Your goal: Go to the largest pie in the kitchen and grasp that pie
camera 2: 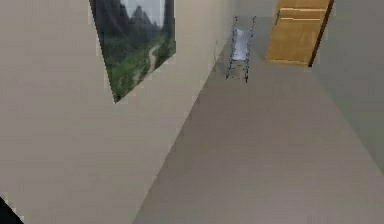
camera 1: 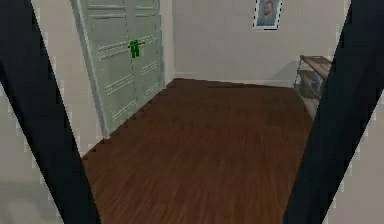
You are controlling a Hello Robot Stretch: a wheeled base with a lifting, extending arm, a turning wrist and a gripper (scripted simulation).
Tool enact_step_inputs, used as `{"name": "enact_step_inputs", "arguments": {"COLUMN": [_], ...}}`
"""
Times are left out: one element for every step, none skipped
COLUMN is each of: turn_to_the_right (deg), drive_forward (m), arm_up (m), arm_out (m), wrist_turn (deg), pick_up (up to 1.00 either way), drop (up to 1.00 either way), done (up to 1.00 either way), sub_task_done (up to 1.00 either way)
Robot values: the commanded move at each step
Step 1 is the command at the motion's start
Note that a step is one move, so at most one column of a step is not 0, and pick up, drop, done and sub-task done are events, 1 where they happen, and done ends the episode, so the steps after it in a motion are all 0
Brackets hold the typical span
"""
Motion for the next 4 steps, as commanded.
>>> {"name": "enact_step_inputs", "arguments": {"turn_to_the_right": [0.0,45.0,12.0,0.0], "drive_forward": [0.55,0.0,0.0,1.0], "arm_up": [0.0,0.0,0.0,0.0], "arm_out": [0.0,0.0,0.0,0.0], "wrist_turn": [0.0,0.0,0.0,0.0], "pick_up": [0.0,0.0,0.0,0.0], "drop": [0.0,0.0,0.0,0.0], "done": [0.0,0.0,0.0,0.0], "sub_task_done": [0.0,0.0,0.0,0.0]}}
